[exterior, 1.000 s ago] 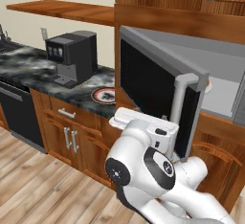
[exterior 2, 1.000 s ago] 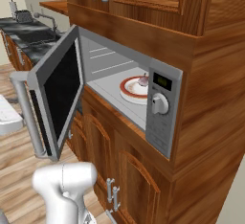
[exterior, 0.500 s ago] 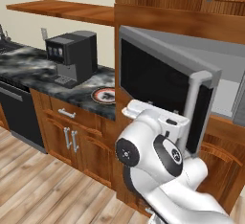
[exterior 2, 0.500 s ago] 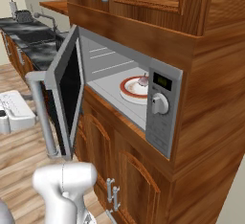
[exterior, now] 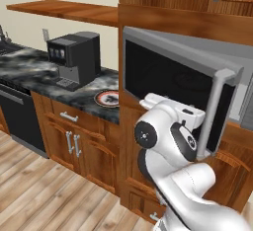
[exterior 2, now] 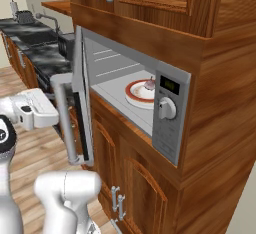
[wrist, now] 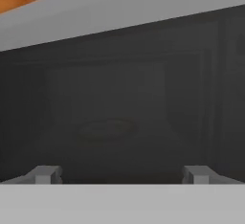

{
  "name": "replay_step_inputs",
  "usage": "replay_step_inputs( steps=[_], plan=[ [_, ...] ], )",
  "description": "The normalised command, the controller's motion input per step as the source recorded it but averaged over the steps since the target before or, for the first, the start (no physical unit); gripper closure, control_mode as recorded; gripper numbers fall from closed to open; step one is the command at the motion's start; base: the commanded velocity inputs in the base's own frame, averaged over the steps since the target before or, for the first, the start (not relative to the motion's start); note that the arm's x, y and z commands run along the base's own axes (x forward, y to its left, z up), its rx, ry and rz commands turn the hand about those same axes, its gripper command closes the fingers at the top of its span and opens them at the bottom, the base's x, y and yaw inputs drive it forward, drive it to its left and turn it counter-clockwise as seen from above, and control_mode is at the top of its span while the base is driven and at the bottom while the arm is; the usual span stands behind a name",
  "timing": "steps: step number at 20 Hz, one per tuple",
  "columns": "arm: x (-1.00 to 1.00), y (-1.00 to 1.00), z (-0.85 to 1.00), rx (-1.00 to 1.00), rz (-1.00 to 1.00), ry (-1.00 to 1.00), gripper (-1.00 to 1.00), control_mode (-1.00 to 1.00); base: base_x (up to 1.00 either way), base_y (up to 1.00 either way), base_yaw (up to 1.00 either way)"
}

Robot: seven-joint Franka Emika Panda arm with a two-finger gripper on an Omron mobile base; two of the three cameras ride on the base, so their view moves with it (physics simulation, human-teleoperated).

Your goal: Pick the garlic from the counter and place it in the microwave. Then turn on the microwave.

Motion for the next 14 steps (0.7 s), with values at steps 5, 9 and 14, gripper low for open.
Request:
replay_step_inputs(
  steps=[5, 9, 14],
  plan=[
    [0.32, -0.48, -0.09, 0.00, 0.00, 0.00, -1.00, -1.00, 0.00, 0.00, 0.00],
    [0.31, -0.47, -0.08, -0.01, 0.00, 0.00, -1.00, -1.00, 0.00, 0.00, 0.00],
    [0.33, -0.44, -0.11, -0.01, 0.00, 0.00, -1.00, -1.00, 0.00, 0.00, 0.00]
  ],
)
